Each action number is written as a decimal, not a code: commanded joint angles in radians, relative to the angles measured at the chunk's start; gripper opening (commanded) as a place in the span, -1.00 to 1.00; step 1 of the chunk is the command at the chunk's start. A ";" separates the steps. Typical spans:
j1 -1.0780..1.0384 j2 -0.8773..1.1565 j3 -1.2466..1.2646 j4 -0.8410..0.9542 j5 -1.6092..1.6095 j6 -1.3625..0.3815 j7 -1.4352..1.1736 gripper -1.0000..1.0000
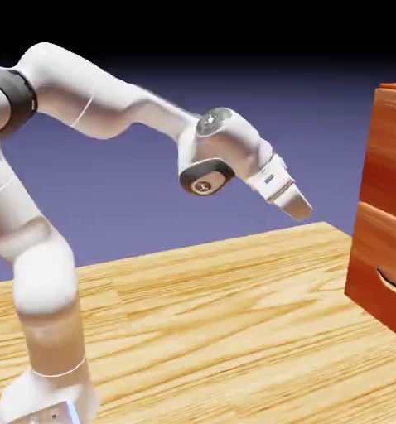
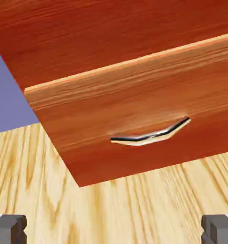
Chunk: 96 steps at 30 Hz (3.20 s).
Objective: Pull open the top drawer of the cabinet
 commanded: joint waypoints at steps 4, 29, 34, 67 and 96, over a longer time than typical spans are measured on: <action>-0.022 0.055 0.017 0.075 0.174 -0.014 -0.081 0.00; -0.162 0.396 0.120 0.542 1.261 -0.102 -0.590 0.00; -0.189 0.464 0.141 0.635 1.479 -0.119 -0.692 0.00; -0.260 0.712 0.197 0.979 2.137 -0.153 -1.004 -1.00; 0.189 0.304 -0.320 0.445 2.115 -0.306 -0.919 -1.00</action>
